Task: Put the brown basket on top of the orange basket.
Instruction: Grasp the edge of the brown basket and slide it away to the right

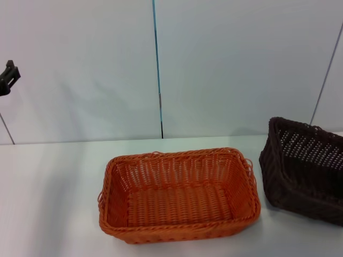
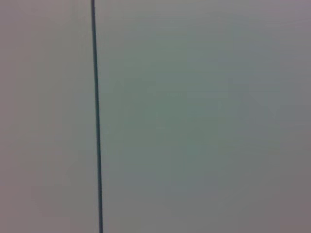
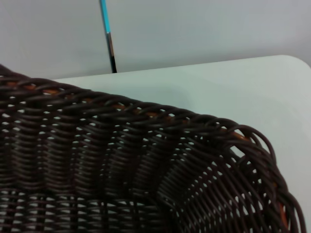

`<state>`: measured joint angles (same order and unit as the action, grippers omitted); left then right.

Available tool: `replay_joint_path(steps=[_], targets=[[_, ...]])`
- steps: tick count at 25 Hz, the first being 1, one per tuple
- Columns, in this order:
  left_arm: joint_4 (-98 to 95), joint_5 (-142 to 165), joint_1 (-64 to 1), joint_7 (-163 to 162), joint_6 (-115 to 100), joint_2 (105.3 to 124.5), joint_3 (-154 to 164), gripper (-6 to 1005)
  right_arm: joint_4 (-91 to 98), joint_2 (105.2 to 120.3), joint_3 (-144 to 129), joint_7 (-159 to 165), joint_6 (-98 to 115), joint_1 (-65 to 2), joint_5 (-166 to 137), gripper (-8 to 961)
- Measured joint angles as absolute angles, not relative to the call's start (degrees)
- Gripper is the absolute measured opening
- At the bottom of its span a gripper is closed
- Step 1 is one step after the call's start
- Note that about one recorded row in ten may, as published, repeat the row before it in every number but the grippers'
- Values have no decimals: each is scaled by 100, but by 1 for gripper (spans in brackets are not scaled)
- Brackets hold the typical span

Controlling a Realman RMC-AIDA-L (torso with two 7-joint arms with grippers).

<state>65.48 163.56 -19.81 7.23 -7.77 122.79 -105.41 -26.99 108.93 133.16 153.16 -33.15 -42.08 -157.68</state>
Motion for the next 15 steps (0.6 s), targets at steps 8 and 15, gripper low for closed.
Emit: replay_joint_path(steps=[8,15], targets=[[6571,16353,-1989,729,-773,12323,-10575,905,-2883,10971,13259,15303,-3267,-4108,-15894,709],[6624,16333,-2066,713,-564,12324,-10614,905,-2992,11152,13297,15301,-2657,-3874,-16117,580]])
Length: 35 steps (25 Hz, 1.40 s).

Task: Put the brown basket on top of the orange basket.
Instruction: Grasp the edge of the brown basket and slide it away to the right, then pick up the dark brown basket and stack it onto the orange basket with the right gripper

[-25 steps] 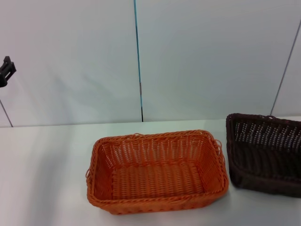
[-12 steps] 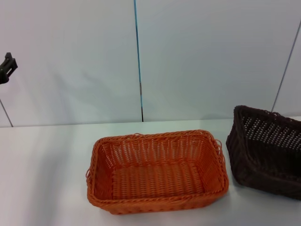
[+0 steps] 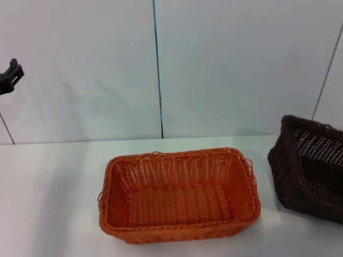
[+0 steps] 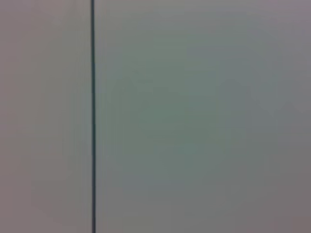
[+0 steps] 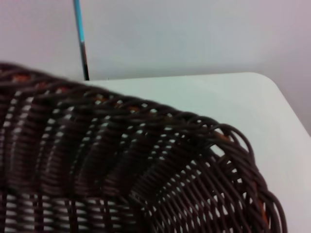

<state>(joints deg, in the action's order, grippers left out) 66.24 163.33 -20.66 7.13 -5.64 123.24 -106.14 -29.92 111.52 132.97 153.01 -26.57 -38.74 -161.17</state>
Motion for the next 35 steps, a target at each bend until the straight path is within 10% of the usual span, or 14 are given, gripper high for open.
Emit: replay_joint_path(steps=[35], targets=[[6638,16319,-2046,709,-395,12362,-10625,904,-5230,11073,13604,15320,-5209,-3628,-16551,180]])
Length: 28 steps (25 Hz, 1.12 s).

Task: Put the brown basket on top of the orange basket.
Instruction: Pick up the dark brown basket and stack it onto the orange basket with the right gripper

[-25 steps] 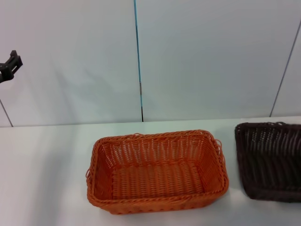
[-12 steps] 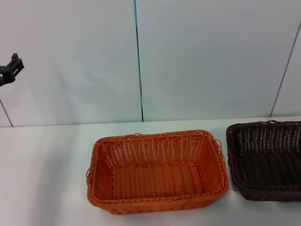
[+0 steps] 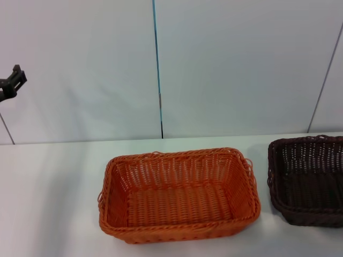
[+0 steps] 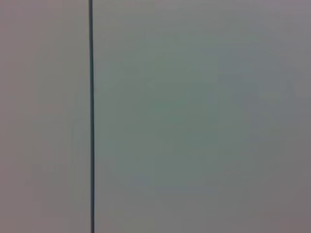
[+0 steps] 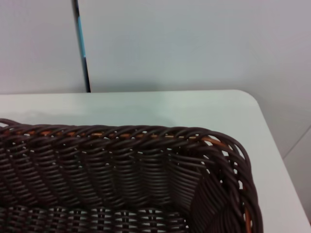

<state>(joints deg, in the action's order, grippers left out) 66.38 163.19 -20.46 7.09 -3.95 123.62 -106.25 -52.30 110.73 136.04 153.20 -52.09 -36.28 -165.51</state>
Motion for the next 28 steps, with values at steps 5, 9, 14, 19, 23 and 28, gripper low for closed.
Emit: replay_joint_path(steps=[5,9,14,19,23,28], targets=[[6531,16320,-2036,703,-352,12371,-10617,904,-5270,11002,13657,15363,-5685,-3730,-16701,172],[6414,16321,-2036,693,-342,12381,-10613,904,-5265,10912,13656,15372,-6090,-3821,-16714,168],[6335,16319,-2038,690,-342,12383,-10585,904,-5512,10843,13835,15408,-6486,-3857,-16673,162],[6191,16307,-2034,662,-343,12384,-10557,904,-5800,10706,13944,15501,-6843,-3852,-16764,153],[6105,16303,-1987,619,-392,12386,-10493,904,-5909,10558,13996,15546,-7129,-3869,-16771,145],[6026,16303,-1934,541,-422,12392,-10471,904,-6060,10325,13989,15728,-7634,-3966,-16777,139]])
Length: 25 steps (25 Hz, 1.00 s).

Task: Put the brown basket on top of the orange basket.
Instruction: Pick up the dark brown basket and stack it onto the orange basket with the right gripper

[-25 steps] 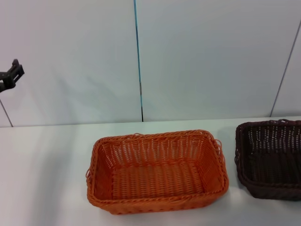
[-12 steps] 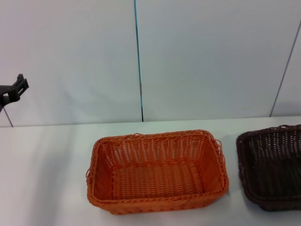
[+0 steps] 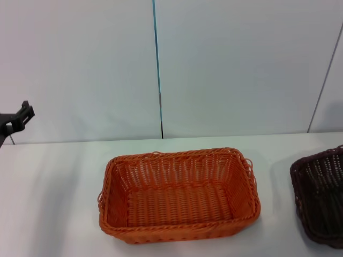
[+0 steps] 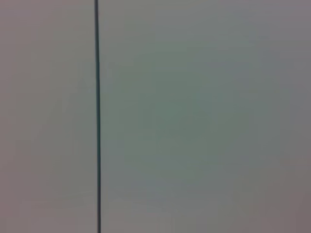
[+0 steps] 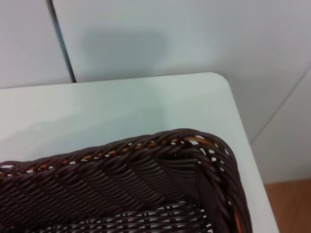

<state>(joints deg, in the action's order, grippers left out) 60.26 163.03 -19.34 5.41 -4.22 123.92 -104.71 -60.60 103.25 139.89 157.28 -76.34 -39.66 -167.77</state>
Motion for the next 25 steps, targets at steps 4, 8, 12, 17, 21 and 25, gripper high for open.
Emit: replay_joint_path(steps=[4,8,12,17,21,25], targets=[[5936,16303,-1846,437,-529,12393,-10376,904,-6197,10198,13935,15883,-8131,-4034,-16783,133],[5747,16303,-1787,216,-705,12393,-10289,904,-6392,10053,13919,16047,-8577,-4128,-16789,132],[5659,16304,-1712,171,-784,12392,-10136,903,-6665,9859,13915,16189,-8974,-4193,-16789,132],[5481,16304,-1615,3,-1000,12392,-9958,903,-6962,9662,13841,16300,-9302,-4256,-16788,132],[5399,16304,-1571,-57,-1097,12392,-9845,903,-7118,9622,13657,16437,-9468,-4329,-16790,132],[5308,16304,-1534,-63,-1202,12393,-9812,903,-7201,9607,13569,16515,-9512,-4481,-16795,132]])
